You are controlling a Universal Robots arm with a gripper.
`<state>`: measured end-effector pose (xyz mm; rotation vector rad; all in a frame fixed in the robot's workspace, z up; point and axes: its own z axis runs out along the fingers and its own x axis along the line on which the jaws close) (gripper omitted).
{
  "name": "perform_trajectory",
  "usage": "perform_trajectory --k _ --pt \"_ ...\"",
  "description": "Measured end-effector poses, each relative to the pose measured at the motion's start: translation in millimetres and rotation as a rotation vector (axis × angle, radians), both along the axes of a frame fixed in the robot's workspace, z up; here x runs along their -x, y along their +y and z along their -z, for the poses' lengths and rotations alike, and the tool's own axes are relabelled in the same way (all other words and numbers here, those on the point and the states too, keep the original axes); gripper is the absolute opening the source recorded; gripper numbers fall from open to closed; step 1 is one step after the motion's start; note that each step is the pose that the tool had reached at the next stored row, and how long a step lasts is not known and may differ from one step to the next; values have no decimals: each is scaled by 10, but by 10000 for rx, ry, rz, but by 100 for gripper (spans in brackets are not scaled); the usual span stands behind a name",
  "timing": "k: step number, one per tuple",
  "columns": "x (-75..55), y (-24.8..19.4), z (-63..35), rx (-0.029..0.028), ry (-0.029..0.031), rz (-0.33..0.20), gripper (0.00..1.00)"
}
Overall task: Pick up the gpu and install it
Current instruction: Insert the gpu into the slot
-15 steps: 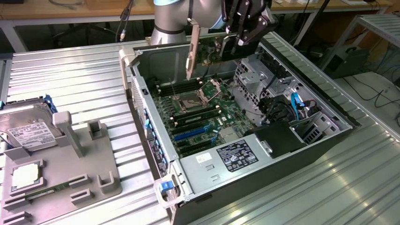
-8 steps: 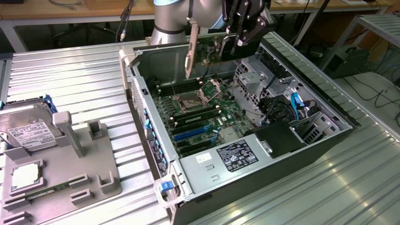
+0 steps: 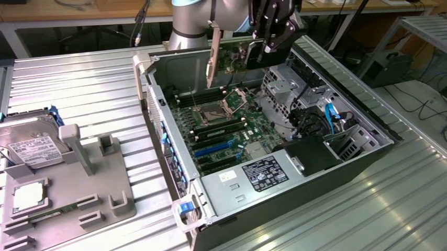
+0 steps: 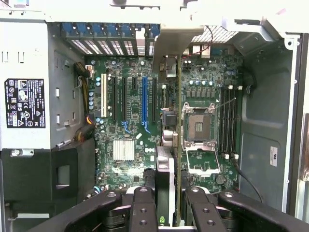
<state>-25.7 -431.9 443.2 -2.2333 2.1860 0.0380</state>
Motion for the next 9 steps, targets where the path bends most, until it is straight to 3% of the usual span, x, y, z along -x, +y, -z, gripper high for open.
perform_trajectory --k 7,9 --pt "0 0 0 -1 0 2 29" --pt "0 -23 9 -3 0 1 29"
